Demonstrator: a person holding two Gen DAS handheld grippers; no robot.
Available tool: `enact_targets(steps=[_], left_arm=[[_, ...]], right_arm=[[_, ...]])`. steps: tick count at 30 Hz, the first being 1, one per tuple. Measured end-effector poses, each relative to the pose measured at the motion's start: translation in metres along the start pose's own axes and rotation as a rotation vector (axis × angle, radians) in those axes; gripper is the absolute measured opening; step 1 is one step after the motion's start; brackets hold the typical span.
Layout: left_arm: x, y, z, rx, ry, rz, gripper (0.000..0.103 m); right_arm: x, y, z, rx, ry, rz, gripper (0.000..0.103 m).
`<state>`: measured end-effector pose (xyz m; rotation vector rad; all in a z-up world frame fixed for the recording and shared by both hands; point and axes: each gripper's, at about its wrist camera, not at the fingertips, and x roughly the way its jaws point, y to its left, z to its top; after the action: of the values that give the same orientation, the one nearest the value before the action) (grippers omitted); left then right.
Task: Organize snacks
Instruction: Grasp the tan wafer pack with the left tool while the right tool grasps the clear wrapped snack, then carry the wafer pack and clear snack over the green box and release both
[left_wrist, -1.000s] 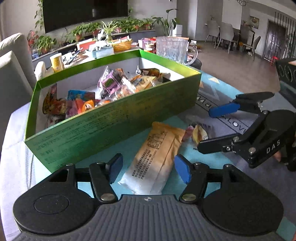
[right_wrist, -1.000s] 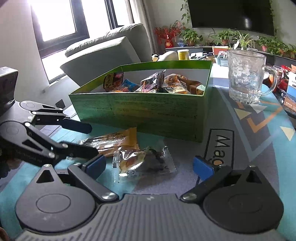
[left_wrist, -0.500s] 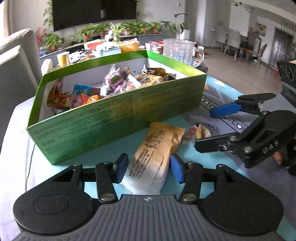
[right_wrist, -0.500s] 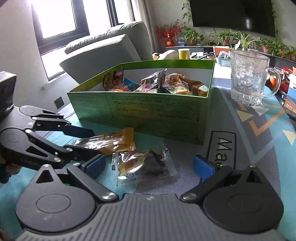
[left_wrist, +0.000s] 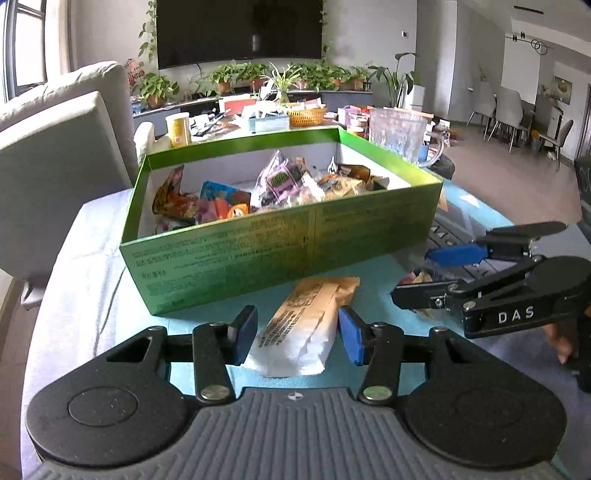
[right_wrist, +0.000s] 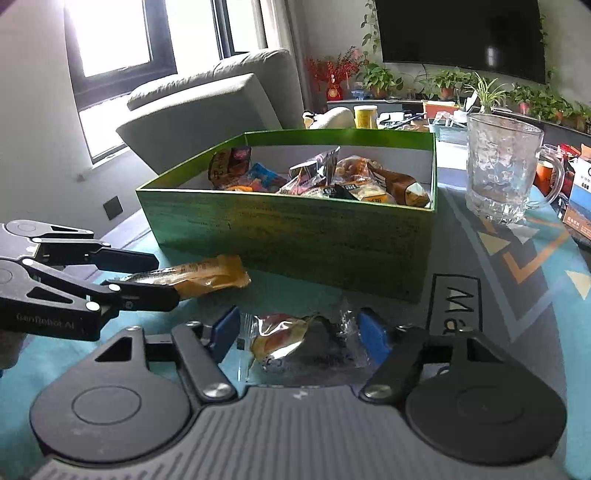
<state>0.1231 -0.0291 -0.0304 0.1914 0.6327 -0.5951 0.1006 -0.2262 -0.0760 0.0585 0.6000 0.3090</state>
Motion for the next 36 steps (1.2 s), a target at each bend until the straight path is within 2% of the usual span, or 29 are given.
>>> enact_targets(steps=[2, 7, 10, 11, 12, 14, 18, 21, 23, 24, 26, 36], left_arm=[[-0.002, 0.001, 0.003, -0.014, 0.002, -0.005, 0.025], [-0.004, 0.002, 0.005, -0.029, -0.012, 0.002, 0.025], [-0.002, 0.001, 0.003, -0.015, 0.012, -0.017, 0.026], [0.000, 0.000, 0.003, -0.004, 0.026, -0.021, 0.033], [0.002, -0.002, 0.001, 0.009, 0.036, -0.018, 0.044], [0.006, -0.005, -0.001, 0.046, 0.041, -0.003, 0.055], [0.018, -0.004, -0.004, 0.109, 0.075, 0.011, 0.056], [0.024, 0.001, -0.006, 0.105, 0.082, -0.015, 0.059], [0.026, 0.006, -0.006, 0.076, 0.083, -0.037, 0.057], [0.025, 0.009, -0.007, 0.050, 0.082, -0.050, 0.049], [0.023, 0.012, -0.007, 0.016, 0.070, -0.053, 0.043], [-0.002, 0.007, 0.004, 0.015, -0.026, -0.035, 0.042]], right_arm=[[-0.002, 0.000, 0.000, 0.003, -0.004, 0.004, 0.060], [-0.005, 0.000, -0.001, 0.011, -0.007, 0.008, 0.060], [-0.006, -0.003, -0.002, 0.028, -0.001, 0.009, 0.060], [-0.006, -0.004, -0.002, 0.041, 0.001, 0.008, 0.060], [-0.006, -0.006, -0.002, 0.053, 0.005, 0.008, 0.060], [-0.007, -0.008, -0.004, 0.063, 0.009, 0.004, 0.060], [-0.009, -0.007, -0.006, 0.054, 0.008, 0.000, 0.061], [-0.008, -0.005, -0.007, 0.038, 0.016, 0.005, 0.061], [-0.007, -0.002, -0.009, 0.021, 0.017, -0.003, 0.061], [-0.007, -0.001, -0.009, 0.010, 0.020, -0.008, 0.061], [-0.007, 0.000, -0.009, -0.003, 0.023, -0.011, 0.060], [-0.016, -0.003, -0.005, -0.003, 0.000, 0.006, 0.060]])
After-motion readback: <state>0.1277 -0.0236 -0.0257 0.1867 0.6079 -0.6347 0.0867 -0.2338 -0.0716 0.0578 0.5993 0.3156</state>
